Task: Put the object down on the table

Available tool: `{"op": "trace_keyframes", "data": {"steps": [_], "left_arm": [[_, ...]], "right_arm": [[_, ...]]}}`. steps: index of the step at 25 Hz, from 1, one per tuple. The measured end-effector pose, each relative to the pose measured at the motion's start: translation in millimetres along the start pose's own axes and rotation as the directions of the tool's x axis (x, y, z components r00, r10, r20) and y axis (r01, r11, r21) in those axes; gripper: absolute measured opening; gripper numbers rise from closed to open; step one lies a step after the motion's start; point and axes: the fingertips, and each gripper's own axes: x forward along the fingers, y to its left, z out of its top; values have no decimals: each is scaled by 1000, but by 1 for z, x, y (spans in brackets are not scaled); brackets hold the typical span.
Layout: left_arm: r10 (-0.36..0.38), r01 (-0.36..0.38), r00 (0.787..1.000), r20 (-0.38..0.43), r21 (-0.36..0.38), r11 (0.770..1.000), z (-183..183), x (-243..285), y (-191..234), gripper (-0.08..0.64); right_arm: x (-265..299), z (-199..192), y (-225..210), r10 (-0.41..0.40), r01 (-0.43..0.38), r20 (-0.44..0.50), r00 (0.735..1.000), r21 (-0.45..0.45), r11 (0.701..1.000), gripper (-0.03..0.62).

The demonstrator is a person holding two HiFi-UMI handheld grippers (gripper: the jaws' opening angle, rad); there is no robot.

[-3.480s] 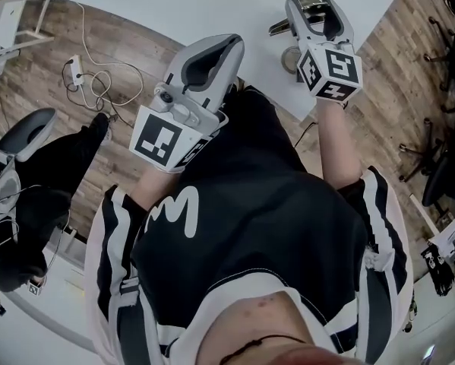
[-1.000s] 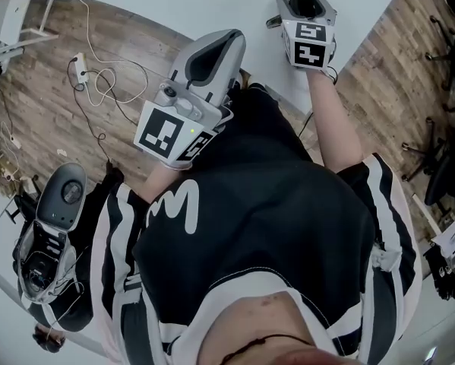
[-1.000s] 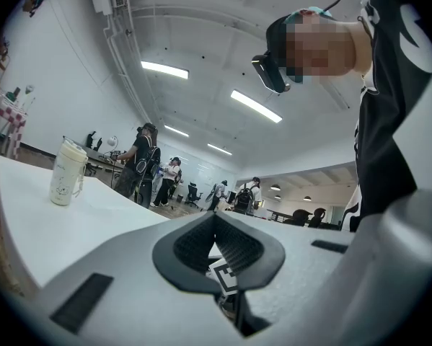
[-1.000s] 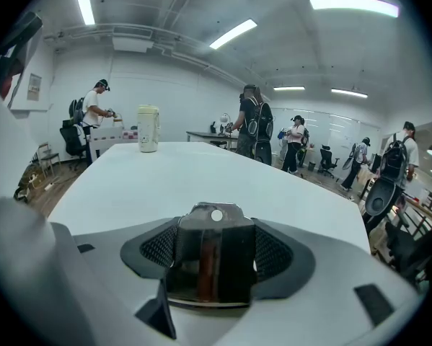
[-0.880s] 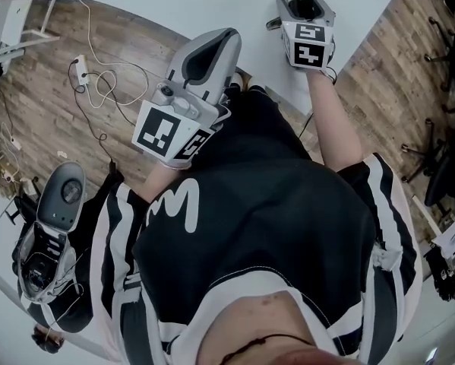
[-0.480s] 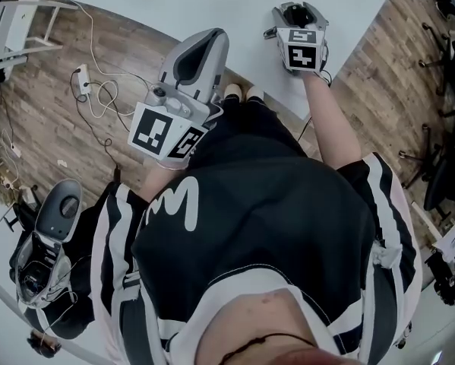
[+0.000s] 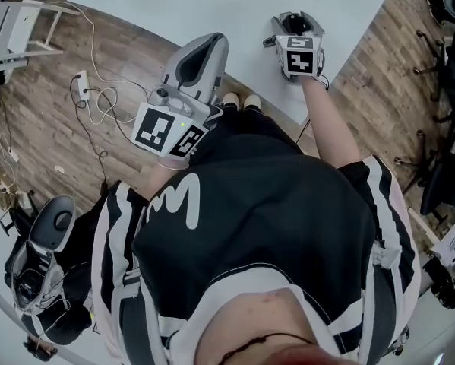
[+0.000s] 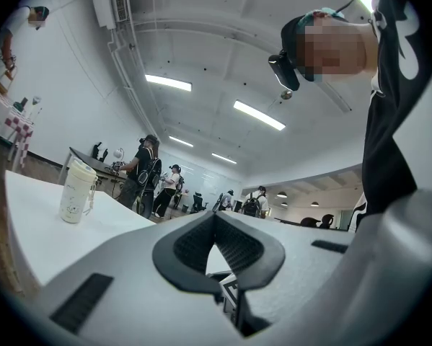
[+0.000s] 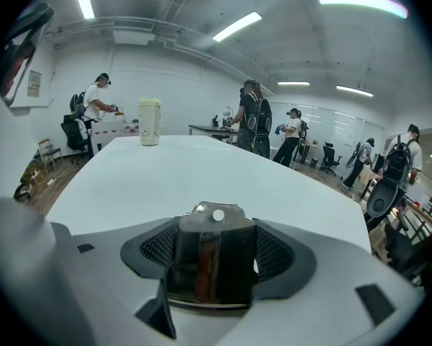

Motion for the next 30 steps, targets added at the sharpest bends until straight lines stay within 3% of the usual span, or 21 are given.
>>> {"op": "trace_keyframes", "data": {"steps": [15, 24, 30], "left_arm": [[9, -9, 1000, -9, 9, 1000, 4, -3, 6, 4], [7, -6, 1000, -23, 29, 1000, 4, -2, 11, 3], [-30, 31, 999, -25, 42, 999, 7, 10, 9, 4]], "right_arm": [[1, 3, 3, 6, -6, 13, 1000, -5, 1000, 302], [-21, 22, -3, -12, 7, 141, 990, 37, 999, 302], [-59, 68, -7, -15, -8, 283, 959, 81, 997, 302]]}}
